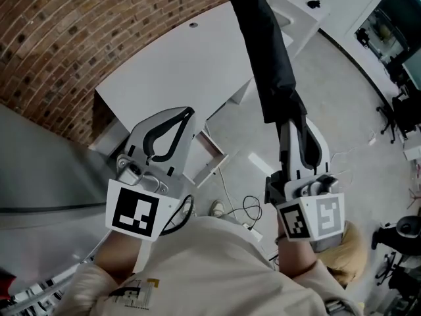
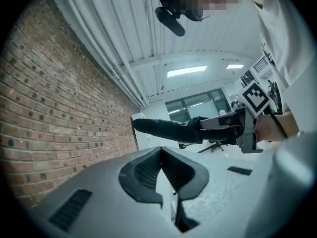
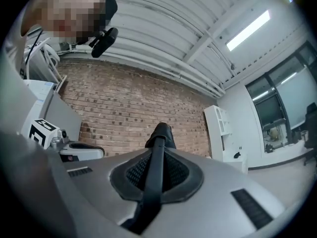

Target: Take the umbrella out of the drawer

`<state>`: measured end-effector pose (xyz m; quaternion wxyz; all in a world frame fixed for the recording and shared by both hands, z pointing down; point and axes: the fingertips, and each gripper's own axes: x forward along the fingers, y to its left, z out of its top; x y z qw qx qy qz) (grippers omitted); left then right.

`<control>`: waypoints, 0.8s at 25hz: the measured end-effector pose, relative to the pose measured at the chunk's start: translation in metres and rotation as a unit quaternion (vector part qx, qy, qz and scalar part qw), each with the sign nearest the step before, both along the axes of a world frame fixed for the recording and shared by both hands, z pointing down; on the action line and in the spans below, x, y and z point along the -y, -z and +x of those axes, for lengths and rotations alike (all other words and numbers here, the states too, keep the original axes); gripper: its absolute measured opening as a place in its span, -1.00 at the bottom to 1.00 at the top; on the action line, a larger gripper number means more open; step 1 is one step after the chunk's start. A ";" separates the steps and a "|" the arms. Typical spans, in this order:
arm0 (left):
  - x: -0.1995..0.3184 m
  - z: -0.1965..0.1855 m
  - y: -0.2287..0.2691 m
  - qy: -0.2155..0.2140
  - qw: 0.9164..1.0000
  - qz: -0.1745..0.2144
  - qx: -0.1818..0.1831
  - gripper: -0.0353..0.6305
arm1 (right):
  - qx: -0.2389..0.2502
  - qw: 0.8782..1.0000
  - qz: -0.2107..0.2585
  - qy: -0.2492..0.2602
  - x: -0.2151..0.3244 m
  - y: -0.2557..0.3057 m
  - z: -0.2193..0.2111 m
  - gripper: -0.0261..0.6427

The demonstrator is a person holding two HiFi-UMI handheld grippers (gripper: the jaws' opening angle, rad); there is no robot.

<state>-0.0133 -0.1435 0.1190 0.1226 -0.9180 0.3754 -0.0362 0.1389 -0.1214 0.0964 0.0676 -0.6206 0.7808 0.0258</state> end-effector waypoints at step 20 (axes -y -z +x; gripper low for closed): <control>-0.019 -0.002 -0.026 0.004 0.999 -0.043 -0.008 -0.87 | 0.004 0.999 -0.006 0.039 -0.041 -0.006 -0.024 -0.86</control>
